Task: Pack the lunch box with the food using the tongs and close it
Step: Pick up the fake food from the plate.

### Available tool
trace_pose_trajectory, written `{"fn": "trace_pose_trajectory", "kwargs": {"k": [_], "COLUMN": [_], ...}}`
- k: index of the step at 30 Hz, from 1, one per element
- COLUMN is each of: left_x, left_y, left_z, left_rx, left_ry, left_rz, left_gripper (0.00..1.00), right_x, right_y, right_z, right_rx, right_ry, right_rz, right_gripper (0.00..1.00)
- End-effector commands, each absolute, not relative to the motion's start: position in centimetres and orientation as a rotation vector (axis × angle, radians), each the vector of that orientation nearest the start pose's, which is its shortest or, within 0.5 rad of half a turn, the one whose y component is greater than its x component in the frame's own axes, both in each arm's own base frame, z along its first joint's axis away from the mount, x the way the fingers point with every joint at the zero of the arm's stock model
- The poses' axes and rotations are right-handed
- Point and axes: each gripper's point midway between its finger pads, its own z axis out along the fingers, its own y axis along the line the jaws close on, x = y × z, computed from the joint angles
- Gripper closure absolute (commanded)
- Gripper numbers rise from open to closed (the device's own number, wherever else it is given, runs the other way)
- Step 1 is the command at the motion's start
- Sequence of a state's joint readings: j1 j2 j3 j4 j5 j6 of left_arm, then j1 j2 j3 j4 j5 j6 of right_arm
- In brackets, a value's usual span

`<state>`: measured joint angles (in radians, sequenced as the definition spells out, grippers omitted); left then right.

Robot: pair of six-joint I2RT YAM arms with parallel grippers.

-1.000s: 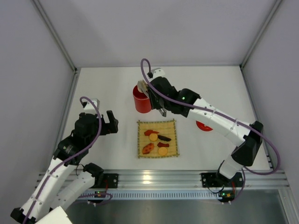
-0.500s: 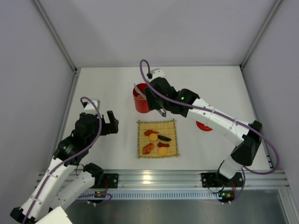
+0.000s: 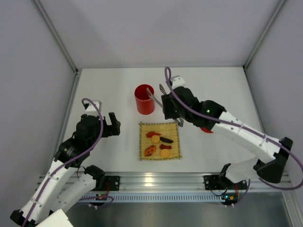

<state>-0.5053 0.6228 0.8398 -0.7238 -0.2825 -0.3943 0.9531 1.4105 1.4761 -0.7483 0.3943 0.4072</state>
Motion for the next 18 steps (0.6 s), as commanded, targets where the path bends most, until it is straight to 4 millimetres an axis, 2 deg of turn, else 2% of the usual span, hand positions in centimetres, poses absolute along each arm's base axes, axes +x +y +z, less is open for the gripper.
{"fn": "trace_pose_trajectory", "kwargs": {"k": [1,2,3,4,5,6,7,9,10,13,18], "left_x": [22.3,22.3,22.2,22.2,22.2,22.3,22.3,22.2,22.2,22.1,22.1], "left_y": [-8.4,-8.4,-8.4,-8.4,-8.5,-8.4,-8.4,-8.5,-8.5,-8.4,-8.4], "left_z": [23.1,23.2,23.1,23.1,23.2,23.2,23.2,23.3,23.4,23.4,23.5], "left_rx": [-0.067,-0.068,-0.064,-0.064,-0.062,-0.063,-0.063,-0.062,-0.062,-0.066,-0.064], "left_ry": [2.028,2.023,2.027,2.026,2.025,2.025,2.025,2.022,2.017,2.016,2.01], "left_rz": [-0.271,-0.274,-0.274,-0.277,-0.278,-0.277,-0.277,-0.282,-0.284,-0.282,-0.285], "left_gripper": [0.01,0.01,0.01,0.01,0.01,0.01,0.01,0.01,0.01,0.01,0.01], "right_x": [24.4,23.6,23.1,22.5,21.7,21.1,20.3,19.2,18.5,17.1,15.5], "right_y": [25.6,24.7,24.1,23.5,23.1,23.0,22.8,22.6,22.4,22.4,22.5], "right_z": [27.8,28.1,27.5,25.7,25.5,24.7,23.0,21.6,20.0,17.5,15.7], "right_rx": [-0.324,-0.307,-0.302,-0.314,-0.309,-0.324,-0.352,-0.369,-0.396,-0.425,-0.424], "right_ry": [2.139,2.134,2.147,2.181,2.186,2.206,2.242,2.274,2.304,2.354,2.388], "right_rz": [0.389,0.405,0.402,0.379,0.408,0.413,0.4,0.404,0.39,0.377,0.397], "right_gripper": [0.49,0.49,0.49,0.49,0.49,0.49,0.49,0.5,0.5,0.5,0.5]}}
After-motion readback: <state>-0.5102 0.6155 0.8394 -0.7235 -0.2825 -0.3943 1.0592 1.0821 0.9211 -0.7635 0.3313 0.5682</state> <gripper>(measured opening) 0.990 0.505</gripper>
